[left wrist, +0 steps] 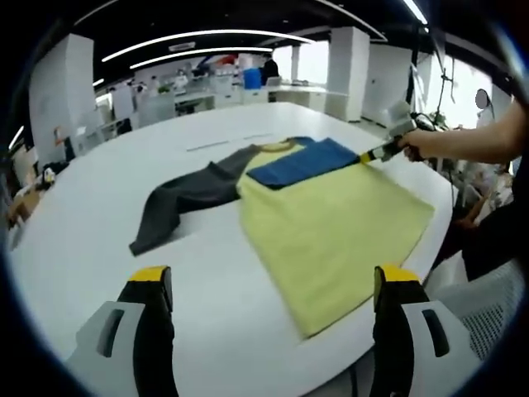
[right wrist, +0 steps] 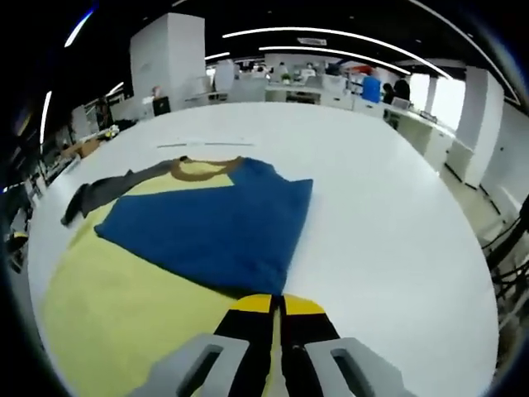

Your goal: Fold the garment on the visible template until the final outline fits inside the template.

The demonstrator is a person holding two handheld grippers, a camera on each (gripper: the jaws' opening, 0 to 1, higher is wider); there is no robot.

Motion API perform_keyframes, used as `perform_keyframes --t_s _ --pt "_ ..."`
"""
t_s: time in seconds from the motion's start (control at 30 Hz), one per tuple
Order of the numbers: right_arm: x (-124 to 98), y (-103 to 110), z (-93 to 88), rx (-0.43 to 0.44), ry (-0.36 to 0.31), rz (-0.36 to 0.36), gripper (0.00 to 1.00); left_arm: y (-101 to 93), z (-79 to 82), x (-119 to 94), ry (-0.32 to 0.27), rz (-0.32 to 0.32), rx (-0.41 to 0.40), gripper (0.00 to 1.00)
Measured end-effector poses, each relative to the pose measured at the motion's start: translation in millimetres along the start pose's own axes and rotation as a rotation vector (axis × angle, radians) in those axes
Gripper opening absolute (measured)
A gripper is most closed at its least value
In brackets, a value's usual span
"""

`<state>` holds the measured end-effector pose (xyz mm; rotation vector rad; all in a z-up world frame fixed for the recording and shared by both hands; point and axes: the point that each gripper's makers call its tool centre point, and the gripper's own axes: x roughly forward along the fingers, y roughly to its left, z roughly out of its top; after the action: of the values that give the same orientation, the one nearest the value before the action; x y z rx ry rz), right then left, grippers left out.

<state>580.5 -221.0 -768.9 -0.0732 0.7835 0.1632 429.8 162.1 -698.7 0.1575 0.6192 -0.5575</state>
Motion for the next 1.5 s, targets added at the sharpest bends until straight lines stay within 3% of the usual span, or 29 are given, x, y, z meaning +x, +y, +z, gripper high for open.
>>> perform_keyframes --t_s 0.57,0.87,1.17,1.27,1.4,1.5 --pt "0 -30 0.1 -0.023 0.011 0.013 0.00 5.8 0.0 1 0.009 0.013 -0.005 0.97" --pt "-1 -44 -0.1 0.026 0.006 0.016 0.00 7.8 -2.7 2 0.016 0.016 -0.017 0.97" --pt "-2 -57 0.2 0.016 0.015 0.011 0.00 12.1 -1.2 0 0.016 0.029 -0.018 0.97" --pt "-7 -60 4.6 -0.032 0.001 -0.008 0.01 12.4 -0.7 0 0.019 0.029 -0.012 0.97" --pt "-14 -60 11.2 -0.071 -0.027 0.002 0.12 12.9 0.9 0 0.021 0.031 -0.013 0.97" --pt "-21 -49 21.8 -0.048 -0.081 0.073 0.29 13.4 2.5 1 0.014 0.032 -0.021 0.97"
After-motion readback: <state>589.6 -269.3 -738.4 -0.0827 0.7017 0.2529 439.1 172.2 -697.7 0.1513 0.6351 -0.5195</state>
